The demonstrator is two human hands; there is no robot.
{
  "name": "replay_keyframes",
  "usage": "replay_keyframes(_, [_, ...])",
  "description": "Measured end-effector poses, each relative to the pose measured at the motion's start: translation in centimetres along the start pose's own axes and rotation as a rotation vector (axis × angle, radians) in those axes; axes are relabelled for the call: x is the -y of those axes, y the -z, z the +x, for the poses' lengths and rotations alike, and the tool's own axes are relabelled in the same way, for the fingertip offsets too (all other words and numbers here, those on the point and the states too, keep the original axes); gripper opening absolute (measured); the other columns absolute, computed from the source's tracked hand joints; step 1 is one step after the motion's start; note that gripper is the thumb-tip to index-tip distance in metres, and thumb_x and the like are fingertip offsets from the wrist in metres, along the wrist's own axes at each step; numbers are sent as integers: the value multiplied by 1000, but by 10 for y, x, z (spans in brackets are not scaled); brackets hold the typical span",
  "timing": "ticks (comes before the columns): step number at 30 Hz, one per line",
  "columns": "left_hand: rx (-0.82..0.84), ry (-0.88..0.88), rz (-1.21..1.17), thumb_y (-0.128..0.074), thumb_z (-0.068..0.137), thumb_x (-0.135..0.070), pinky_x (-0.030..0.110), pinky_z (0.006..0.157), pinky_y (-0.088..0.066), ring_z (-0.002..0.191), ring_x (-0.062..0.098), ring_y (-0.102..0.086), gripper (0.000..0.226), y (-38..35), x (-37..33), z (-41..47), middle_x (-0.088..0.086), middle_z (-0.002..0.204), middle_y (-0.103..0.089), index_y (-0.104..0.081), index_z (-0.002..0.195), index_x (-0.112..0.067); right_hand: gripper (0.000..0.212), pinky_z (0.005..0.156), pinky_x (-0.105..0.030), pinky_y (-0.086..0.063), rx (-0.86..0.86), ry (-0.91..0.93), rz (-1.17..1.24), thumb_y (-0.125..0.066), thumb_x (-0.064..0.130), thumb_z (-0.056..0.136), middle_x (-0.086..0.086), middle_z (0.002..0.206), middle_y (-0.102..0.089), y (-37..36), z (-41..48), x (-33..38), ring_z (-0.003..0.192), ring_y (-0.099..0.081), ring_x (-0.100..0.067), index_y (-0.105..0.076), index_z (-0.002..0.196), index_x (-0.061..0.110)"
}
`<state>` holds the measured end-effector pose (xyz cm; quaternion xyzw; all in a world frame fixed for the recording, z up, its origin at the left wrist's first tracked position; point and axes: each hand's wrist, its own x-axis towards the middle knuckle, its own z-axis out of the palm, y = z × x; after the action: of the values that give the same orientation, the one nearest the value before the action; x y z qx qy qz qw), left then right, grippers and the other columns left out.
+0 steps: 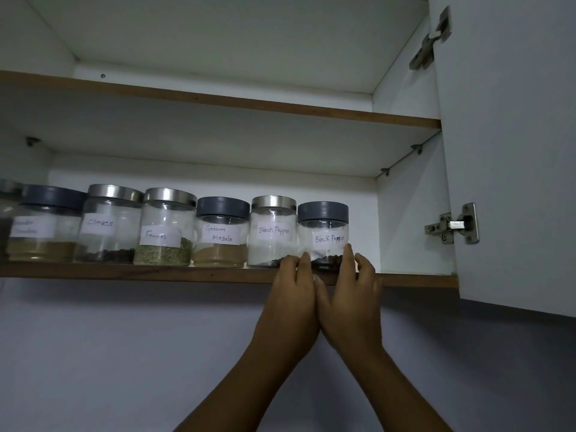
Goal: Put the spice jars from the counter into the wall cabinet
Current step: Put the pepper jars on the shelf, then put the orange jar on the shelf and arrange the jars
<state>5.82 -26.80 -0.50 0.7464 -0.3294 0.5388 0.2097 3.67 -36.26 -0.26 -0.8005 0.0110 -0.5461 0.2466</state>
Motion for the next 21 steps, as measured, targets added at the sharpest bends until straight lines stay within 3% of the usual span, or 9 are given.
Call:
replay_keyframes(3, [20, -11, -60, -66, 81, -13, 26, 88, -47, 111, 29, -56, 57, 13, 18, -28, 19, 126, -52, -45, 131, 3, 51, 107, -55, -33, -92, 101, 49, -62, 23, 86, -16, 146, -34, -10, -29, 9, 136, -30, -32, -48, 134, 14])
replay_keyframes(6, [32, 116, -87, -52, 90, -31, 18, 91, -36, 119, 20, -47, 56, 39, 45, -68, 7, 132, -44, -36, 139, -9, 34, 113, -55, -23, 14, 170, 136, -60, 22, 87, -8, 149, -31, -29, -66, 26, 140, -22, -25, -59, 121, 23])
replay_keyframes(10, [87, 233, -39, -45, 92, -36, 10, 88, -32, 116, 11, -47, 53, 69, 82, -131, 0, 132, -41, -33, 141, -17, 31, 116, -49, -17, 185, 235, 232, -54, 22, 89, -2, 147, -34, -66, -116, 63, 140, -24, -25, -60, 119, 26])
replay_keyframes(14, [178, 421, 1, -40, 94, -39, 10, 93, -33, 116, 5, -44, 51, 104, 115, -200, -4, 135, -40, -31, 141, -21, 33, 114, -44, -27, 348, 261, 269, -52, 22, 90, 5, 147, -36, -107, -172, 103, 138, -27, -19, -58, 122, 27])
replay_keyframes(18, [281, 551, 93, -40, 94, -30, 25, 86, -45, 105, 16, -50, 45, 151, 157, -284, 4, 127, -44, -38, 136, -16, 39, 107, -39, -37, 591, 392, 278, -40, 26, 89, 2, 141, -46, -146, -248, 146, 130, -41, -19, -57, 125, 22])
replay_keyframes(21, [375, 658, 158, -41, 94, -31, 35, 84, -45, 99, 23, -51, 40, 182, 184, -350, 7, 120, -47, -45, 129, -14, 44, 109, -40, -33, 772, 451, 272, -40, 25, 88, -5, 139, -49, -175, -306, 174, 129, -43, -25, -55, 128, 14])
